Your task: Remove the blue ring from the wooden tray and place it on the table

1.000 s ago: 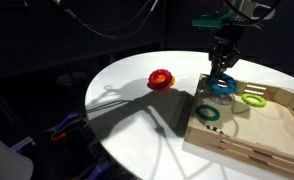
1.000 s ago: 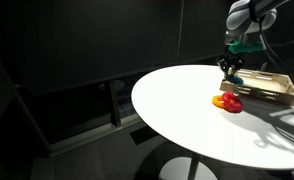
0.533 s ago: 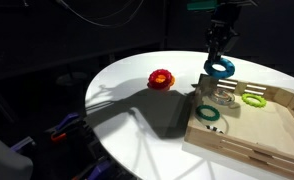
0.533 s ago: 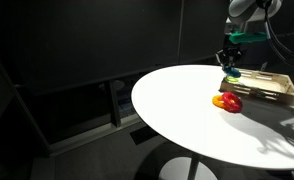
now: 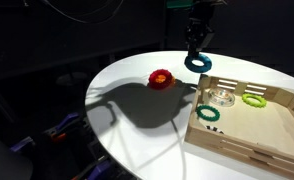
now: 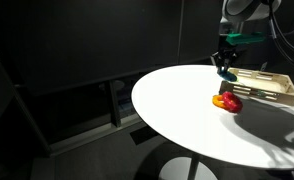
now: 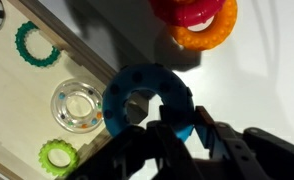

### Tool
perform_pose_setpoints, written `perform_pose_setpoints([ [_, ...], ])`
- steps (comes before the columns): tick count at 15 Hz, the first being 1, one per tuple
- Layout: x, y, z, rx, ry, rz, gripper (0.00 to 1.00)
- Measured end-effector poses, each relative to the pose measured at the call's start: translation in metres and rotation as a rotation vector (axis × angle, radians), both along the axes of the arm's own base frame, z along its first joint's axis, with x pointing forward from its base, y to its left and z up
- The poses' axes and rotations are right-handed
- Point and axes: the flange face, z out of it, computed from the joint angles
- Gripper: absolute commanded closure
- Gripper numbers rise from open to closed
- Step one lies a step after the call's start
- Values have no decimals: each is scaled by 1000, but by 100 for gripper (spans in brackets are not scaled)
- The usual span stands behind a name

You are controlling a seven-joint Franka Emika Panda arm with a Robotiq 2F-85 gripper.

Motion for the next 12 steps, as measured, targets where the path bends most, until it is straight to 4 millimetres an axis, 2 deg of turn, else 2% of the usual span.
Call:
perform_pose_setpoints([
  [4, -8, 25, -16, 11, 35, 45, 90],
  [9, -12, 42, -27, 22, 67, 75, 88],
  [10, -13, 44, -29, 23, 75, 80, 63],
  [11, -14, 46, -31, 24, 84, 82, 44],
  [12, -15, 46, -33, 25, 94, 83, 37],
])
